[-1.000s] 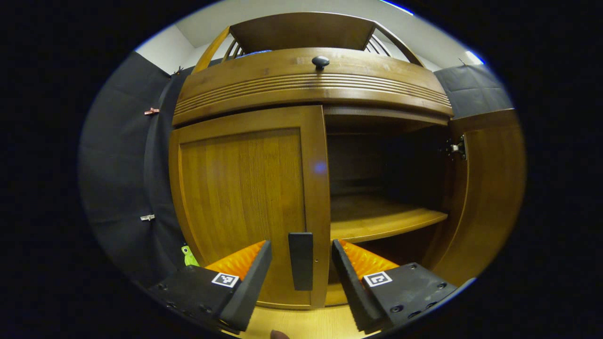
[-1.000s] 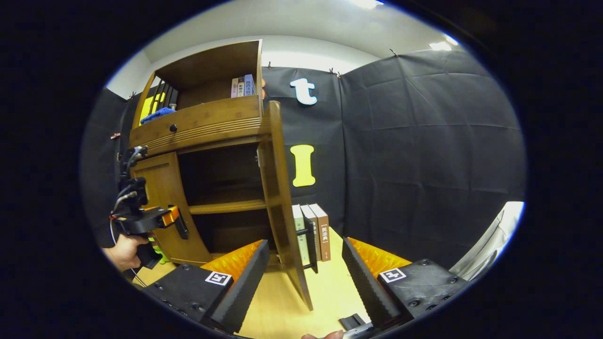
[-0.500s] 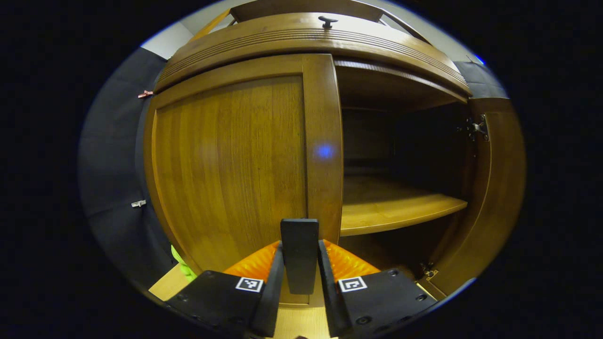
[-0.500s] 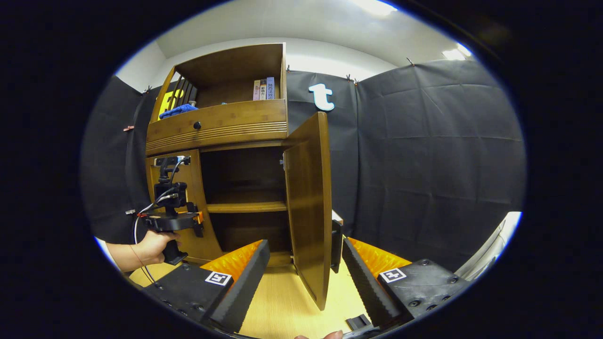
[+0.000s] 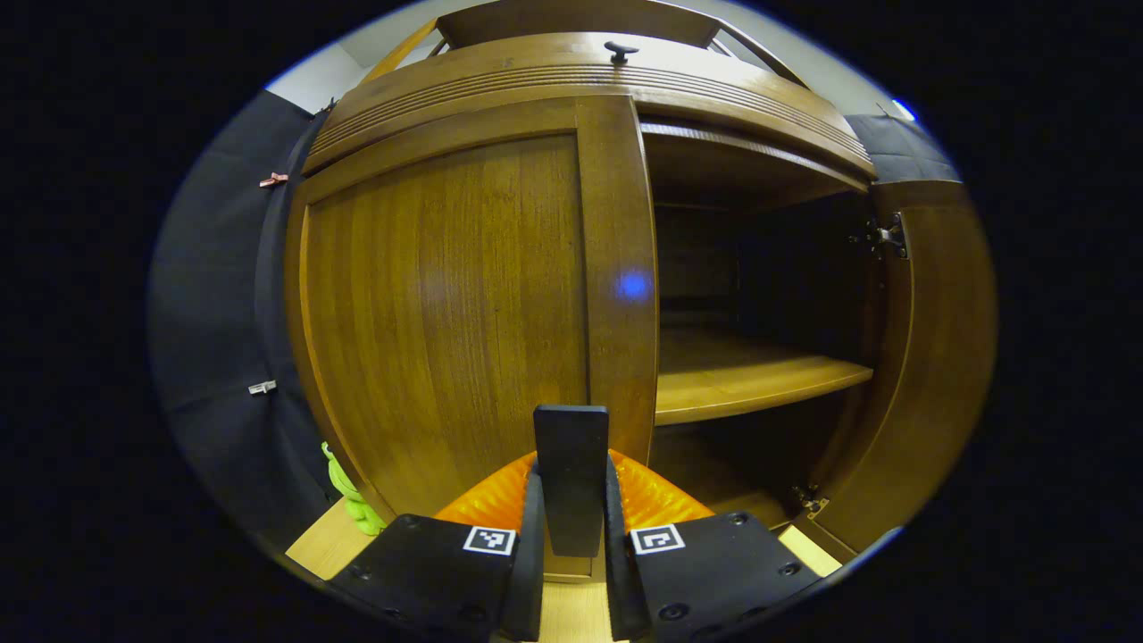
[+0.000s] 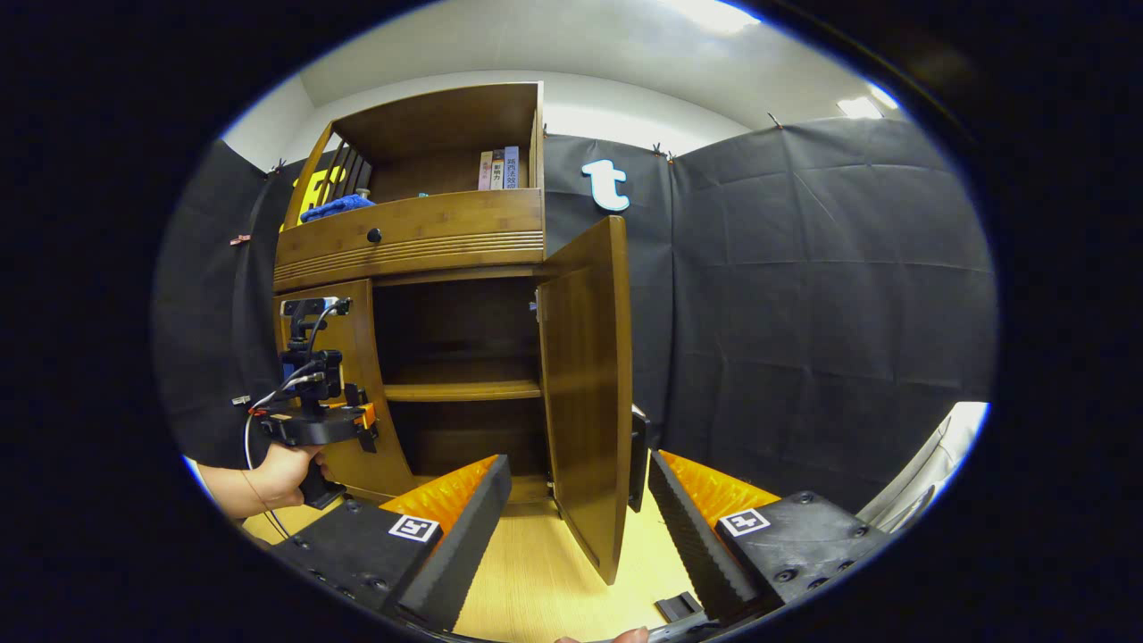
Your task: Open the right door of the double-door shoe cabinet with the right hand, and open the left door with the left hand.
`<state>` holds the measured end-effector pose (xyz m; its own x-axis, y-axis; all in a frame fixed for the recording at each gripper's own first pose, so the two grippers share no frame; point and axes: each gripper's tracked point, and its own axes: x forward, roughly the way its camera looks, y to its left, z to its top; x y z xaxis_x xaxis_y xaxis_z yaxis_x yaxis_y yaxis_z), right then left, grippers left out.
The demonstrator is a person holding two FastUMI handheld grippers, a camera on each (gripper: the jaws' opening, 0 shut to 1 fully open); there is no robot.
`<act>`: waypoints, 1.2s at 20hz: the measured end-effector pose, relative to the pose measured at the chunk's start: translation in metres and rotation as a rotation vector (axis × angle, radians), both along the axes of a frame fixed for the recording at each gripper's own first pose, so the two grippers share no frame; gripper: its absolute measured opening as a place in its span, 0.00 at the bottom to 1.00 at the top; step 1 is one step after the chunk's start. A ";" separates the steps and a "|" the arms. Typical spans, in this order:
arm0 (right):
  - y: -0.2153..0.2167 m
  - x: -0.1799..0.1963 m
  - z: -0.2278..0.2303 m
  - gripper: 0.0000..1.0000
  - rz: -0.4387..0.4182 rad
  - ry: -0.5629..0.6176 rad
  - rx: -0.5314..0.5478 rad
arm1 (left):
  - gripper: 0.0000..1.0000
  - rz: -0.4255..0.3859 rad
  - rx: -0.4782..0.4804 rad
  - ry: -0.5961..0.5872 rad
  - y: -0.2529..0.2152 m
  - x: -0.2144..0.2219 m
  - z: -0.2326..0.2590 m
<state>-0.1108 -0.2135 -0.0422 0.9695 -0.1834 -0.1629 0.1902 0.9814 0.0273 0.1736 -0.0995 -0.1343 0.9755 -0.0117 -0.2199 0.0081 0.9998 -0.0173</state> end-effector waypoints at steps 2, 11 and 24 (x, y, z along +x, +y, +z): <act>0.008 0.002 0.000 0.98 0.013 0.003 -0.001 | 0.33 -0.024 0.003 -0.003 0.003 -0.015 0.001; 0.042 0.020 0.004 0.98 0.068 -0.003 -0.016 | 0.33 -0.089 0.019 -0.001 0.036 -0.090 0.002; 0.107 0.022 0.007 0.98 0.101 -0.025 -0.018 | 0.25 -0.056 0.054 -0.020 0.117 -0.162 0.001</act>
